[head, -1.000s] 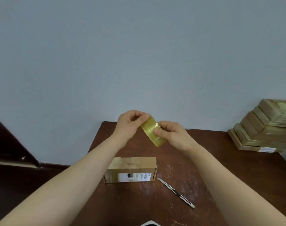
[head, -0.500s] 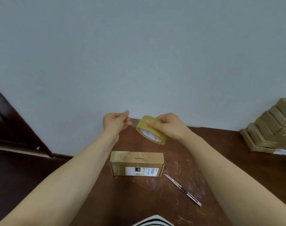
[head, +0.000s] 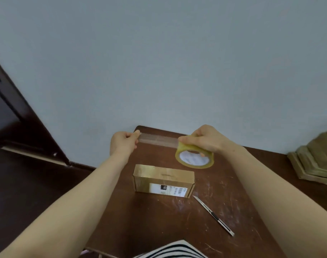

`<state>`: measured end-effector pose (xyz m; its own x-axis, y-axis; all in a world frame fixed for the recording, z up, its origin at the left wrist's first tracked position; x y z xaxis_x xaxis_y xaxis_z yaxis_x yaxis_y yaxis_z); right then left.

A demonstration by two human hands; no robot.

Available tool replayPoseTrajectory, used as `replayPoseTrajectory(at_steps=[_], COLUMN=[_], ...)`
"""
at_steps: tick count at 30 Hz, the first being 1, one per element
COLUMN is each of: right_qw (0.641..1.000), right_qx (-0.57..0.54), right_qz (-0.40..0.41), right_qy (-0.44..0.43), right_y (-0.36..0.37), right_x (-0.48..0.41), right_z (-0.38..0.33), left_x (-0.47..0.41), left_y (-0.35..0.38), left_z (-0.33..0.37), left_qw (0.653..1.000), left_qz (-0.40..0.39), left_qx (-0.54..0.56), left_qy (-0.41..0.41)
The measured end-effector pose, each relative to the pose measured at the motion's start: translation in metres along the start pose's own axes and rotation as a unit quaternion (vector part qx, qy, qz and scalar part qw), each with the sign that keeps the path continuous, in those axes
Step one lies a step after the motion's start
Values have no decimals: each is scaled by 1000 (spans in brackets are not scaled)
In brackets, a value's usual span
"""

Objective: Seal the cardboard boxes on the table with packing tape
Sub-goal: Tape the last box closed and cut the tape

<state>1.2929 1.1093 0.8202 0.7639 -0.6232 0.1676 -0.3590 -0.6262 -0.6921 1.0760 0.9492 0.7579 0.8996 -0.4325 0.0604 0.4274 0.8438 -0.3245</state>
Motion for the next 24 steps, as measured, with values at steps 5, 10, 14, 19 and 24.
replayPoseTrajectory(at_steps=[5, 10, 14, 19, 24], right_qw=[999, 994, 973, 933, 915], right_qx=[1, 99, 221, 353, 390], right_qz=[-29, -25, -32, -36, -52], right_qy=[28, 41, 56, 67, 93], right_y=[1, 2, 12, 32, 47], right_x=[2, 4, 10, 10, 8], right_z=[25, 40, 39, 24, 30], left_x=[3, 17, 32, 40, 44], left_y=[-12, -19, -16, -21, -17], left_z=[-21, -45, -61, -82, -104], left_qw=[1000, 998, 997, 995, 993], left_qz=[11, 34, 43, 53, 48], left_qx=[3, 3, -11, -29, -22], left_qy=[-22, -46, -57, -73, -104])
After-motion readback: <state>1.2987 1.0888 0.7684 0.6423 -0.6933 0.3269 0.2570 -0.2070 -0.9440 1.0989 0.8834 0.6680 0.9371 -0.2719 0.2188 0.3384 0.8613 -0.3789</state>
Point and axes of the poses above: each hand's wrist, its own x-axis away from the middle knuckle, its own y-axis out of the palm, z = x × y, the point moved 9 cm from there along -x, towards the middle knuckle, and after that the axes turned 1 degree about y, right-handed, at the moved point
